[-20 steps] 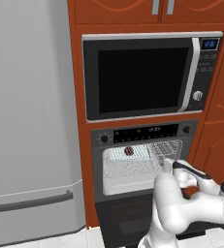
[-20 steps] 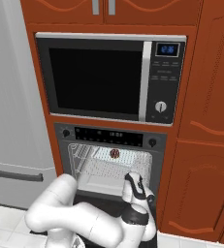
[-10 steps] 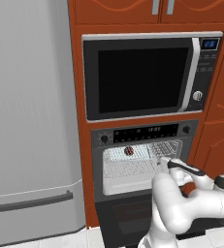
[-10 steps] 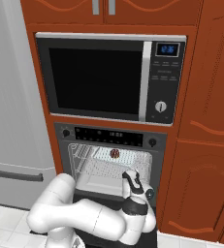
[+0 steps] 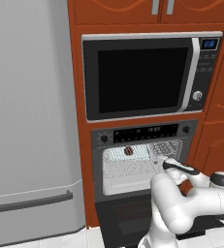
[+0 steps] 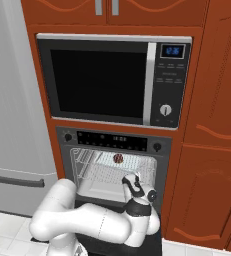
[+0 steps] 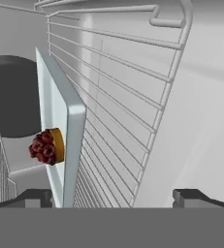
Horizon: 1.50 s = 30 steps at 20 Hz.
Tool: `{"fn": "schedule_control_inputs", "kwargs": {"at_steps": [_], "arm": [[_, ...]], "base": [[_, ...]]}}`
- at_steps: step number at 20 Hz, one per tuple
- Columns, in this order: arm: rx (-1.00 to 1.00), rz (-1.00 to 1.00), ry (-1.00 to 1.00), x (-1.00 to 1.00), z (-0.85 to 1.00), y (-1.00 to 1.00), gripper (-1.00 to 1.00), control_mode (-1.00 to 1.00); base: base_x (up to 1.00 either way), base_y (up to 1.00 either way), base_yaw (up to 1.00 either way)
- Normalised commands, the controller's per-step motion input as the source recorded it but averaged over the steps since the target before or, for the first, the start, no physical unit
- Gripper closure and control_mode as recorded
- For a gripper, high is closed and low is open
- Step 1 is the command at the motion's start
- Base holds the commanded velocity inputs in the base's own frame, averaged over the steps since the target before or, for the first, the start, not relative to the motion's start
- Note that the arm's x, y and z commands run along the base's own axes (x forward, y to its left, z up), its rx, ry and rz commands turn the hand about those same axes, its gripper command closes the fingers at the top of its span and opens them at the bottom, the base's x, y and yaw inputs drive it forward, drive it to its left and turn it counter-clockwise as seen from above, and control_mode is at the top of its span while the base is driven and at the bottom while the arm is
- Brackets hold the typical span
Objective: Take the baked cake out of the oven and place it on the plate for cooling. Then close the oven door.
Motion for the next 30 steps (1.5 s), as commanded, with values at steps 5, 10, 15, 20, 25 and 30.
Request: {"fn": "schedule_control_inputs", "kwargs": {"at_steps": [5,10,15,20,25,30], "arm": [[0.08,0.04,-0.06,0.04,-0.27,0.00,-1.00,-1.00],[0.04,0.04,-0.02,0.00,-0.12,0.00,-1.00,-1.00],[0.04,0.02,-0.03,0.01,-0.02,0.00,-1.00,-1.00],[0.03,0.03,-0.07,0.10,-0.07,0.00,-1.00,-1.00],[0.08,0.06,-0.08,0.18,-0.18,0.00,-1.00,-1.00],[0.06,0.03,-0.10,0.07,-0.43,0.00,-1.00,-1.00]], "base": [[0.00,0.00,0.00],[0.00,0.00,0.00],[0.00,0.00,0.00],[0.00,0.00,0.00],[0.00,0.00,0.00],[0.00,0.00,0.00]]}}
